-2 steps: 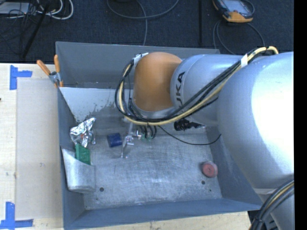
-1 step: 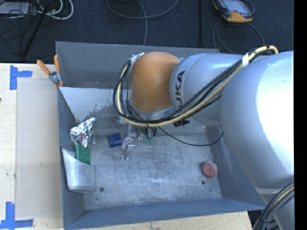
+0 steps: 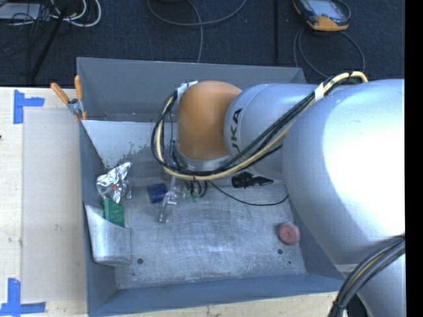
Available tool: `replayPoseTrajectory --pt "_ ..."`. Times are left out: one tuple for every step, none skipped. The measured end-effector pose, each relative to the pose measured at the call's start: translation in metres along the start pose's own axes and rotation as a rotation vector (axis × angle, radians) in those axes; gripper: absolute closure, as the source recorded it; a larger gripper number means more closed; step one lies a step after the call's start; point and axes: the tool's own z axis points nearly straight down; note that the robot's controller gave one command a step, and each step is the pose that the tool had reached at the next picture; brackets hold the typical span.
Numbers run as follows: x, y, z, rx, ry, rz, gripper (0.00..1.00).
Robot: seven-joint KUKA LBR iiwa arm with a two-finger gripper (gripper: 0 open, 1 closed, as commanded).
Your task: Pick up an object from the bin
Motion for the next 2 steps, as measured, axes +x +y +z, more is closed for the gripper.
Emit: replayPoseTrajectory --pt "-0.0002 0.0002 -0.0006 0.001 0.002 0.001 0.0" --pt "-0.0019 0.0006 -0.0027 -0.001 -0.003 0.002 1.0"
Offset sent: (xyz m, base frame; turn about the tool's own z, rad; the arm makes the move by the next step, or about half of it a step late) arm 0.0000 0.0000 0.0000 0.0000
